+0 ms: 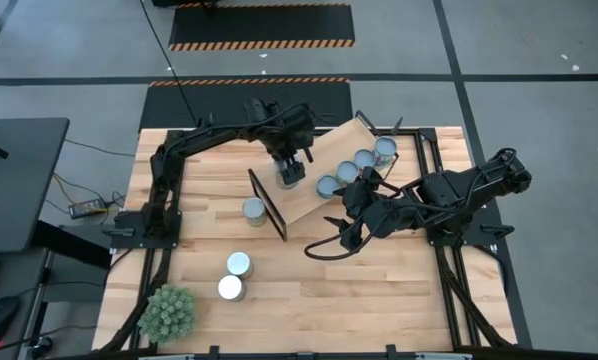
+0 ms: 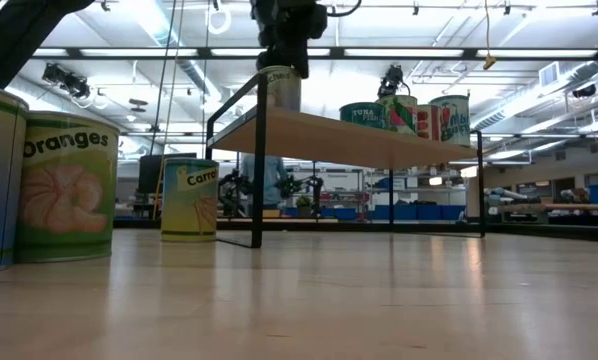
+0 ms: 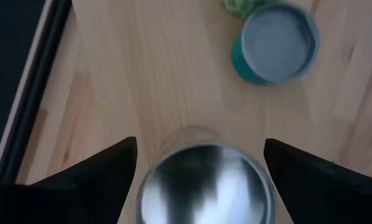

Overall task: Pick and place cans onto a shelf
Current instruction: Put the canned peaches on the shelf

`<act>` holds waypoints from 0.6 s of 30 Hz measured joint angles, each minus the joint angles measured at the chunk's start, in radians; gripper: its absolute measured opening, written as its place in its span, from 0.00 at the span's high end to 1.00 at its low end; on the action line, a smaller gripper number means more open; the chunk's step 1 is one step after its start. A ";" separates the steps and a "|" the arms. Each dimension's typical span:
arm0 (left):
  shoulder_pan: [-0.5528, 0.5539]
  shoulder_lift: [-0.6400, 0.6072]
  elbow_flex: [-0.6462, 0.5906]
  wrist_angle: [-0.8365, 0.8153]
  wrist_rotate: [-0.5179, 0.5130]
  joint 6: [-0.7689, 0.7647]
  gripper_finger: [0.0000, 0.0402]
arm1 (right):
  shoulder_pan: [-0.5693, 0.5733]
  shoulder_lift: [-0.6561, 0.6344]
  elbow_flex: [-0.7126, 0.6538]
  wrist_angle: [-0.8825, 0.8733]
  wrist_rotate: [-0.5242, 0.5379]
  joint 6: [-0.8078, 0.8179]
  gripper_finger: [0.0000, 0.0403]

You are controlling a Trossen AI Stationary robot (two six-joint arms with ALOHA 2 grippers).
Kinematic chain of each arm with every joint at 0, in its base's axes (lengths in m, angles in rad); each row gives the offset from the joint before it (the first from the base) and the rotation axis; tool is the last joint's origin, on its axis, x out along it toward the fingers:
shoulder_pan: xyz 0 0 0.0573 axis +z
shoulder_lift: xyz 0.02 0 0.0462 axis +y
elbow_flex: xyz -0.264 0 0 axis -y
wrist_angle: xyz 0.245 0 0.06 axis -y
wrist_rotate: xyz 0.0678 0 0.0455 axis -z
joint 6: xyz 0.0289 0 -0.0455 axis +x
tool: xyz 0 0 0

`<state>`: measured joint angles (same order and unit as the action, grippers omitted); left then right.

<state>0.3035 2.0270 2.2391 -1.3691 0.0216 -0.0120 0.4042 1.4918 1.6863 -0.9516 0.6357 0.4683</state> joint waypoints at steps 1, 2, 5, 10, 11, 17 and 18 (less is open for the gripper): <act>0.000 0.000 0.000 0.016 0.000 0.000 0.11 | 0.000 0.000 0.000 0.000 0.000 0.000 0.23; 0.000 0.000 0.000 0.030 0.000 0.000 0.11 | 0.000 0.000 0.000 0.000 0.000 0.000 0.23; 0.000 0.000 0.000 0.065 0.000 0.000 0.11 | 0.000 0.000 0.000 0.000 0.000 0.000 0.23; 0.000 0.000 0.000 0.087 -0.002 0.026 0.11 | 0.000 0.000 0.000 0.000 0.000 0.000 0.23; 0.000 0.000 0.000 0.091 -0.002 0.030 0.11 | 0.000 0.000 0.000 0.000 -0.001 0.000 0.23; 0.002 -0.026 0.000 0.151 -0.003 0.046 0.11 | 0.000 0.000 0.000 0.000 -0.001 0.000 0.23; 0.002 -0.035 0.000 0.164 -0.006 0.048 0.11 | 0.000 0.000 0.000 0.000 -0.001 0.000 0.23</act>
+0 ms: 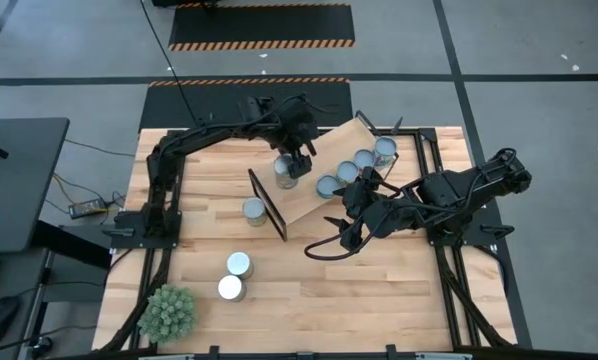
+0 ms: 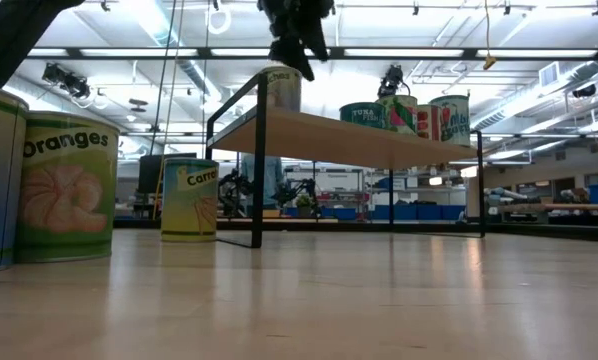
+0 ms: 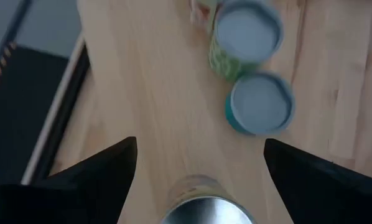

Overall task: Pick and place cans onto a shelf
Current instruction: Put the canned peaches on the shelf

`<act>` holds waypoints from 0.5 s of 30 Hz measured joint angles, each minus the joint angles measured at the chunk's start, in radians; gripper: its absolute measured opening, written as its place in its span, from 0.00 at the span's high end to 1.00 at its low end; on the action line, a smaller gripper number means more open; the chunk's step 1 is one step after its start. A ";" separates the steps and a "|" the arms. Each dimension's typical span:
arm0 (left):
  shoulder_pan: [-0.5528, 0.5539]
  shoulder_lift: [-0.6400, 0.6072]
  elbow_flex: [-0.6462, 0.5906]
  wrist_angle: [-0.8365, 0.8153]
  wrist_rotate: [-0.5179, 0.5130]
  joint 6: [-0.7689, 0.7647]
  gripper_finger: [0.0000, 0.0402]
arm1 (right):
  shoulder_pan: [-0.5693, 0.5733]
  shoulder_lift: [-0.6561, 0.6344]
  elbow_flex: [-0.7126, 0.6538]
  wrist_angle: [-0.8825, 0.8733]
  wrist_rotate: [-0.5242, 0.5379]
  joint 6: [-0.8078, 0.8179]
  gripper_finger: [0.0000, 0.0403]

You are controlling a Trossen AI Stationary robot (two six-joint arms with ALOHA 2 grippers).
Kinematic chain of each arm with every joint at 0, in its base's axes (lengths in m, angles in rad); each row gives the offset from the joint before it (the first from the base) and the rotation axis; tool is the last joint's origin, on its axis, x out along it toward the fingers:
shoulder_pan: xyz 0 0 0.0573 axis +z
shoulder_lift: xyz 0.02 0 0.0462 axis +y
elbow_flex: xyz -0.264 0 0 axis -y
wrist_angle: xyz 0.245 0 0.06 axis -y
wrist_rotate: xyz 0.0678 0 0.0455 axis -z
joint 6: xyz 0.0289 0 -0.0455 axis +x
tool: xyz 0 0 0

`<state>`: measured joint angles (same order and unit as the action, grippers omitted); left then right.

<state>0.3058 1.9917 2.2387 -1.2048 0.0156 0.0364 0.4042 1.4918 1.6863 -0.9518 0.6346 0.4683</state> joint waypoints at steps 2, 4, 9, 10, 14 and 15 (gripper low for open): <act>0.002 -0.022 0.000 0.033 -0.009 0.006 0.11 | 0.000 0.000 0.000 0.000 0.000 0.000 0.23; 0.005 -0.048 0.000 0.062 -0.017 0.016 0.11 | -0.002 0.000 0.000 0.000 -0.001 0.000 0.23; 0.007 -0.103 0.000 0.117 -0.022 0.024 0.12 | -0.017 -0.003 0.000 0.002 -0.024 0.000 0.23; 0.007 -0.113 0.000 0.124 -0.023 0.024 0.12 | -0.021 -0.004 0.000 0.002 -0.034 0.002 0.23; 0.007 -0.162 0.000 0.175 -0.030 0.020 0.12 | -0.044 -0.025 0.000 0.013 -0.064 0.008 0.23; 0.007 -0.170 0.000 0.181 -0.036 0.015 0.12 | -0.052 -0.032 0.000 0.018 -0.070 0.008 0.23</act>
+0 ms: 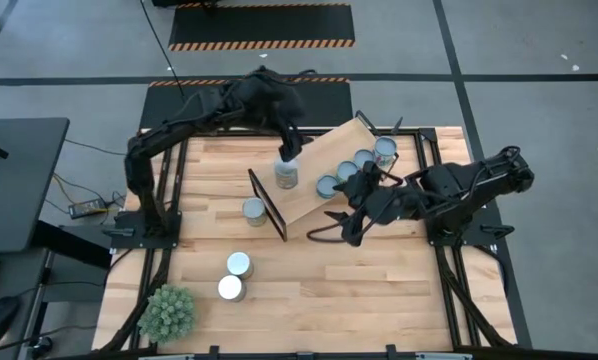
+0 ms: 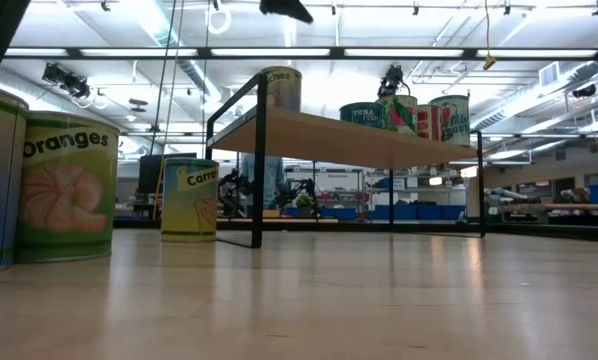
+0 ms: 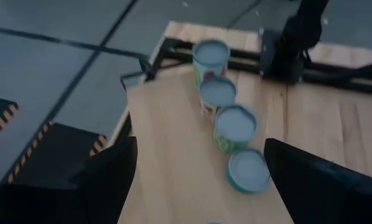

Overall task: Pick and place cans onto a shelf
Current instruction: Put the canned peaches on the shelf

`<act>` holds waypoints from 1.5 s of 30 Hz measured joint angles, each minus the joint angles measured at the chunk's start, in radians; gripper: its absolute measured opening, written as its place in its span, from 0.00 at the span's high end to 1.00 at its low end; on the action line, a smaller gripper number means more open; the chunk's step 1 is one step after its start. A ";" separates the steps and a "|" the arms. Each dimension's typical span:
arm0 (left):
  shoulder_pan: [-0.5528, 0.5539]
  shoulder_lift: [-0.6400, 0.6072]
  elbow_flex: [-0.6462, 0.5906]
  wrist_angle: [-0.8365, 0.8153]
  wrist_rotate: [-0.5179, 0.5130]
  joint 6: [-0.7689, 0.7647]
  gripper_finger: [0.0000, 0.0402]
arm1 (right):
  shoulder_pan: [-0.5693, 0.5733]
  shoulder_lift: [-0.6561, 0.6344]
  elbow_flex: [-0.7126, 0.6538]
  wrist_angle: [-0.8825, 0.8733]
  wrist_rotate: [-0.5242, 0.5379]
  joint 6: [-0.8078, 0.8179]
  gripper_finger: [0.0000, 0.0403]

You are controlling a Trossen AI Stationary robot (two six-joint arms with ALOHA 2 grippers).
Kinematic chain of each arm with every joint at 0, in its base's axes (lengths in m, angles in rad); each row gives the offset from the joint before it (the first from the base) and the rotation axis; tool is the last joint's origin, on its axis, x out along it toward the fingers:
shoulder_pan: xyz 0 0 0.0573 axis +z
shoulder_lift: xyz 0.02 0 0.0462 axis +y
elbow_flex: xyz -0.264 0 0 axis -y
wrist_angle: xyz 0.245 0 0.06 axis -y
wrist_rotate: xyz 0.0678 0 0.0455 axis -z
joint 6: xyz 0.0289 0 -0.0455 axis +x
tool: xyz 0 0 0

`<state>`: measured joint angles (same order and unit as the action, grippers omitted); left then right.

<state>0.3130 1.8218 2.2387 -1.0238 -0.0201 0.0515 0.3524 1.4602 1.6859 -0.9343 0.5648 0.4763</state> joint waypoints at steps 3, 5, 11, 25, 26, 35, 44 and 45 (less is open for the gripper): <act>-0.001 -0.026 0.000 0.004 -0.024 -0.010 0.12 | -0.030 -0.016 0.000 -0.001 -0.011 -0.004 0.23; -0.004 -0.042 0.000 -0.013 -0.045 -0.010 0.12 | -0.054 -0.028 0.000 0.000 -0.010 -0.006 0.23; -0.006 -0.074 0.000 -0.058 -0.081 0.083 0.14 | -0.140 -0.041 0.000 0.028 -0.053 -0.045 0.23; 0.123 -0.099 -0.012 -0.073 0.049 0.231 0.26 | -0.383 -0.003 0.018 0.109 -0.214 -0.087 0.23; 0.132 -0.099 -0.018 -0.075 0.050 0.231 0.26 | -0.404 -0.002 0.024 0.111 -0.232 -0.105 0.23; 0.169 -0.101 -0.023 -0.050 0.035 0.167 0.28 | -0.613 0.013 0.044 0.172 -0.482 -0.312 0.23; 0.015 -0.101 -0.023 -0.155 -0.211 0.042 0.28 | -0.697 0.022 0.046 0.226 -0.668 -0.508 0.23; -0.012 -0.101 -0.023 -0.170 -0.245 0.038 0.28 | -0.697 0.026 0.046 0.230 -0.678 -0.511 0.23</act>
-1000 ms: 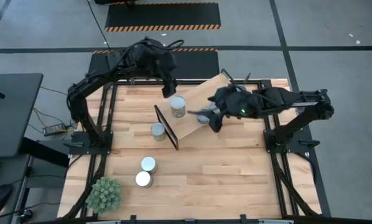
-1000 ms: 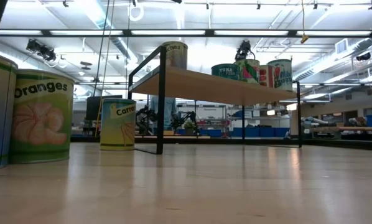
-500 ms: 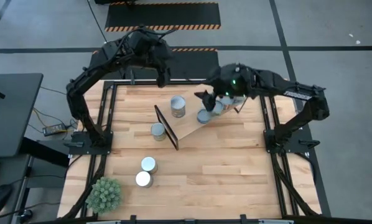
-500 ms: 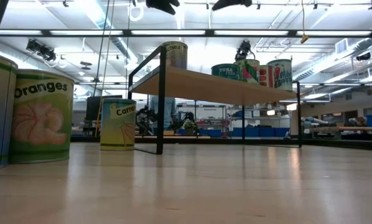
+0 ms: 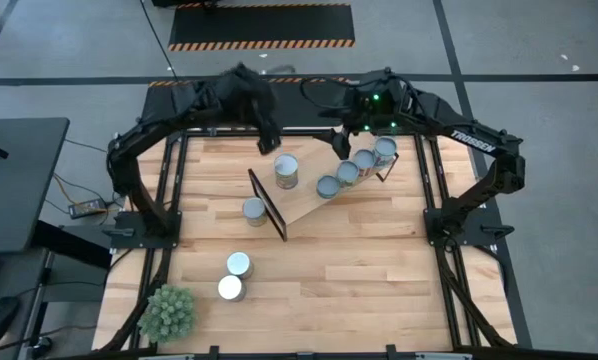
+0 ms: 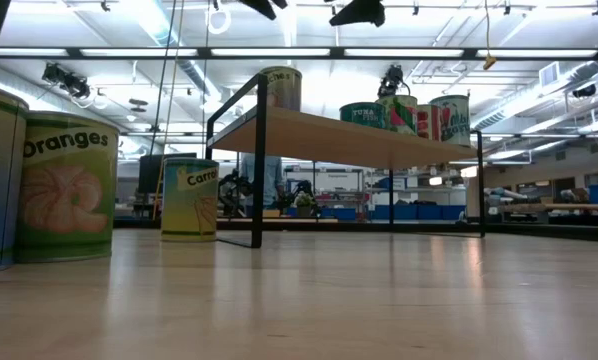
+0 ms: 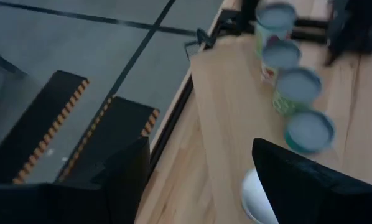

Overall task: Pick and place cans onto a shelf
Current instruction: Put the canned peaches on the shelf

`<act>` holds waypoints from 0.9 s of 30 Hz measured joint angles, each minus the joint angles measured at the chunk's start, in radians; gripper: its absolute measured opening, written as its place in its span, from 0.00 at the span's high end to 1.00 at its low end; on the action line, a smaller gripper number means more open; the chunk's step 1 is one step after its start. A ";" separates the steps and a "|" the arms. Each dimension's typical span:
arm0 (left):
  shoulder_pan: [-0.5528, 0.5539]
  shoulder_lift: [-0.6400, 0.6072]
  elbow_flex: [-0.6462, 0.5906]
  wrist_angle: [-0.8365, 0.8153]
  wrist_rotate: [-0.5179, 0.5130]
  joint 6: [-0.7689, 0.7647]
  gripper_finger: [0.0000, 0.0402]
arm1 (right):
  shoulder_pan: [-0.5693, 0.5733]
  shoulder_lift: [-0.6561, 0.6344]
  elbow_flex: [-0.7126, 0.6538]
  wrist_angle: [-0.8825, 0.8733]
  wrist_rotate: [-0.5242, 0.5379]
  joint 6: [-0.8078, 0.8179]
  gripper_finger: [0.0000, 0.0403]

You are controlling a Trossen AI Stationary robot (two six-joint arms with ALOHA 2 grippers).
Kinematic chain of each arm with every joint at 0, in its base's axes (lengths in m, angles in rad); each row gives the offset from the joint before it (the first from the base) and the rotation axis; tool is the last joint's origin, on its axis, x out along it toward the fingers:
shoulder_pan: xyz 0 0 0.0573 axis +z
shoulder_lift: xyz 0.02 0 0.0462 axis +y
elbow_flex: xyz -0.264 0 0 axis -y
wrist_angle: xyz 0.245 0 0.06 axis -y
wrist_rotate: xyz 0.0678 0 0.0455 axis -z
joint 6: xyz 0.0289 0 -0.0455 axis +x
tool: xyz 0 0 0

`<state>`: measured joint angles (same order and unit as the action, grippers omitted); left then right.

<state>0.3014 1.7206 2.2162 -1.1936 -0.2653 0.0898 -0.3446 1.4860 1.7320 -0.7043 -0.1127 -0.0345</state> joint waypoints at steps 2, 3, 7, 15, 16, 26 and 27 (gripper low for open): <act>-0.050 0.000 0.000 -0.031 -0.063 -0.001 0.28 | 0.004 0.003 -0.001 0.000 -0.020 0.003 0.23; -0.071 0.000 0.000 -0.043 -0.086 0.000 0.28 | 0.010 0.003 -0.001 0.010 -0.024 0.005 0.23; -0.124 -0.017 0.000 -0.096 -0.096 0.020 0.28 | 0.041 0.003 0.000 0.056 0.003 0.009 0.23; -0.186 -0.074 -0.001 -0.206 -0.102 0.022 0.28 | 0.107 0.003 0.000 0.150 0.093 0.038 0.23; -0.190 -0.081 0.002 -0.196 -0.105 0.025 0.28 | 0.114 0.003 0.000 0.149 0.113 0.038 0.23; -0.190 -0.196 -0.093 -0.169 -0.127 0.022 0.28 | 0.148 0.017 -0.001 0.188 0.190 0.068 0.23; -0.188 -0.219 -0.150 -0.131 -0.126 0.020 0.28 | 0.148 0.027 -0.001 0.198 0.179 0.075 0.23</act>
<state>0.1135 1.5019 2.0661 -1.3243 -0.3916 0.1103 -0.1967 1.5129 1.7313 -0.5066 0.0661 0.0409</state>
